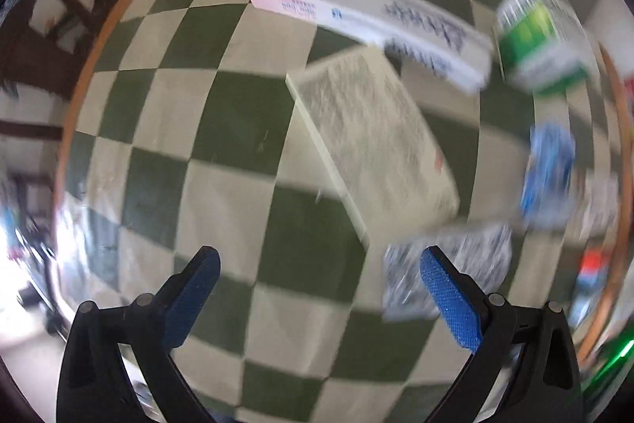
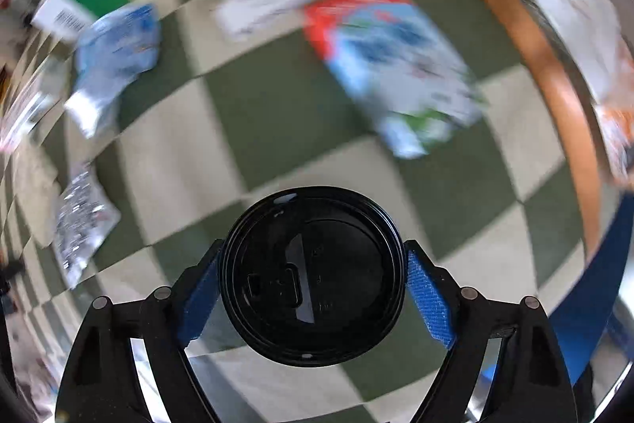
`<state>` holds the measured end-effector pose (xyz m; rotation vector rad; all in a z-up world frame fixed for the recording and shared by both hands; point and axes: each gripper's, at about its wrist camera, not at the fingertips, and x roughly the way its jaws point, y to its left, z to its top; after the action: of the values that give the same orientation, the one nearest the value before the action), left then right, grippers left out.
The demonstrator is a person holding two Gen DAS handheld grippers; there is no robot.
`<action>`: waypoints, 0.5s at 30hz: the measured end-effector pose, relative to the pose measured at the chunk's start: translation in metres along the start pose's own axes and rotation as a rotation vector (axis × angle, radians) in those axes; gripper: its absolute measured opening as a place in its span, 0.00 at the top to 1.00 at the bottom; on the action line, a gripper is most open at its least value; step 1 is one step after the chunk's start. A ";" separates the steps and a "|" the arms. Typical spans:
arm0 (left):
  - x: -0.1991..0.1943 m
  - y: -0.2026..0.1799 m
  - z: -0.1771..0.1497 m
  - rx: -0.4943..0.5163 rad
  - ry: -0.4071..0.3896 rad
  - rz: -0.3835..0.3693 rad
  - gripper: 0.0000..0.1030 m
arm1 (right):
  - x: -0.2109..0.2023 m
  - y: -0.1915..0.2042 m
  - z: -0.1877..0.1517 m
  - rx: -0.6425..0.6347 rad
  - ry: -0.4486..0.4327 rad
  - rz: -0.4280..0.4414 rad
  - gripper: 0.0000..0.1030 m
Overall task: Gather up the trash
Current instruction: 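Grasp the black cup lid with the right tool while the left tool grasps the white leaflet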
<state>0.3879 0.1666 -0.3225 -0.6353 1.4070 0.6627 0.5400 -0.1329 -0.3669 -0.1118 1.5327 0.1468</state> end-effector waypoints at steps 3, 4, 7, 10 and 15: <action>0.011 -0.008 0.028 -0.048 0.030 -0.030 0.00 | 0.000 0.024 0.015 -0.068 -0.018 -0.010 0.15; 0.016 -0.010 0.035 -0.061 0.040 -0.033 0.00 | 0.001 0.029 0.021 -0.079 -0.021 -0.012 0.15; 0.037 -0.017 0.053 -0.113 0.097 -0.050 0.00 | 0.004 0.040 0.041 -0.087 -0.017 -0.010 0.15; 0.053 -0.020 0.059 -0.127 0.145 -0.041 0.00 | 0.006 0.046 0.060 -0.091 -0.021 -0.015 0.15; 0.060 -0.020 0.042 0.010 0.154 0.054 0.00 | 0.006 0.049 0.082 -0.094 -0.015 -0.007 0.15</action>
<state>0.4341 0.1869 -0.3799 -0.6536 1.5736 0.6602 0.6133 -0.0712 -0.3692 -0.1899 1.5109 0.2137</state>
